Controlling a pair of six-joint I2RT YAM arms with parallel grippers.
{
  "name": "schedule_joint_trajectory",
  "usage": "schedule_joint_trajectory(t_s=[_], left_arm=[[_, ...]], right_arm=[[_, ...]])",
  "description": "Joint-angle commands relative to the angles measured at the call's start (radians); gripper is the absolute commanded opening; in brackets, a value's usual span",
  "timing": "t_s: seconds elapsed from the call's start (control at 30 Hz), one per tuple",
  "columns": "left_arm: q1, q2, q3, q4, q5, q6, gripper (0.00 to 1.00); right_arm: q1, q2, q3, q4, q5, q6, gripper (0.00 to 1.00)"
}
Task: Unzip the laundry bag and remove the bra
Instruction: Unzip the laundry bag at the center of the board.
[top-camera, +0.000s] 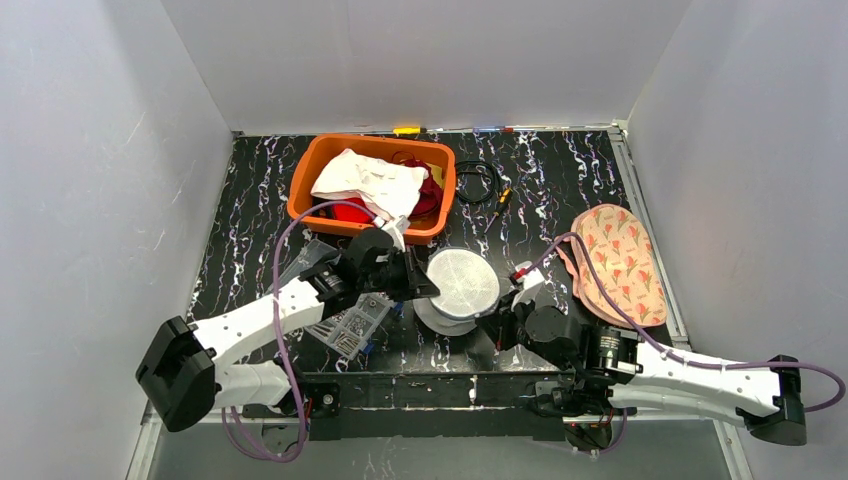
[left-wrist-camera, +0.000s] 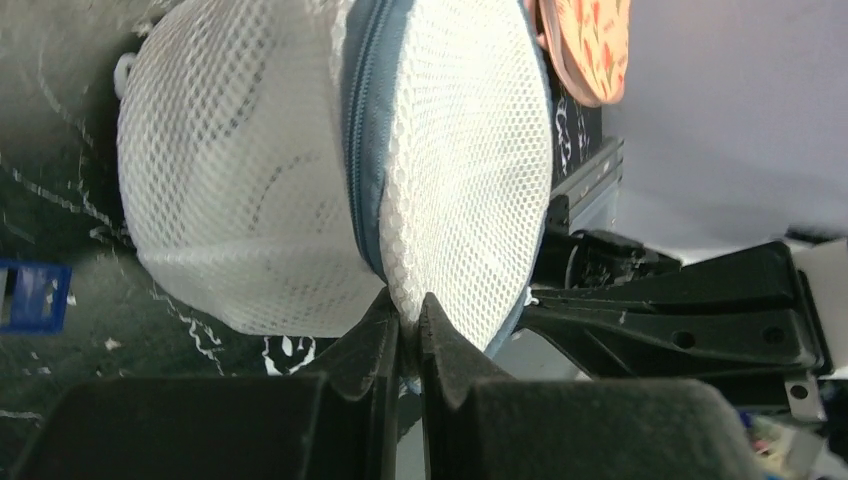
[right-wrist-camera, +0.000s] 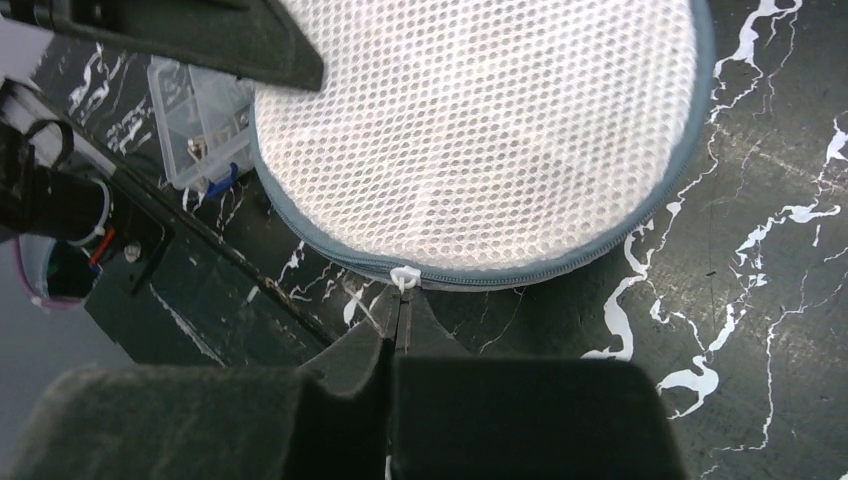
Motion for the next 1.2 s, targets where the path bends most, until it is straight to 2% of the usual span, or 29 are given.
schedule_joint_trajectory(t_s=[0.0,0.17,0.37,0.43,0.53,0.6,0.7,0.73,0.77,0.83,1.0,1.1,1.17], left_arm=[[0.008,0.017,0.071,0.011,0.171,0.242,0.0],[0.033,0.108,0.169,-0.085,0.283,0.367,0.0],[0.069,0.231,0.181,-0.031,0.348,0.343,0.0],[0.072,0.264,0.189,-0.039,0.351,0.332,0.13],[0.075,0.245,0.177,-0.055,0.325,0.307,0.41],[0.074,0.195,0.155,-0.078,0.279,0.287,0.57],[0.075,0.087,0.103,-0.121,0.202,0.233,0.72],[0.074,0.046,0.081,-0.138,0.174,0.211,0.83],[0.074,0.002,0.055,-0.15,0.135,0.181,0.9],[0.074,-0.09,-0.019,-0.148,0.092,0.104,0.97],[0.064,-0.279,-0.197,-0.091,0.018,-0.125,0.98],[0.052,-0.307,-0.241,-0.029,0.012,-0.213,0.98],[0.04,-0.281,-0.215,-0.03,-0.001,-0.224,0.98]], right_arm=[[0.0,0.033,0.072,-0.013,-0.072,-0.095,0.01],[0.001,0.046,0.038,0.049,-0.122,-0.082,0.01],[0.001,0.082,-0.029,0.185,-0.164,-0.032,0.01],[0.001,0.1,-0.048,0.24,-0.17,-0.008,0.01],[0.002,0.123,-0.066,0.32,-0.166,0.011,0.01],[0.002,0.139,-0.064,0.349,-0.161,0.015,0.01],[0.003,0.163,-0.053,0.369,-0.155,0.019,0.01],[0.002,0.168,-0.049,0.373,-0.153,0.019,0.01],[0.003,0.175,-0.044,0.377,-0.15,0.018,0.01],[0.004,0.192,-0.037,0.387,-0.146,0.017,0.01],[0.004,0.242,-0.019,0.424,-0.143,0.01,0.01],[0.004,0.277,-0.014,0.459,-0.151,0.005,0.01],[0.005,0.303,-0.009,0.477,-0.158,0.0,0.01]])
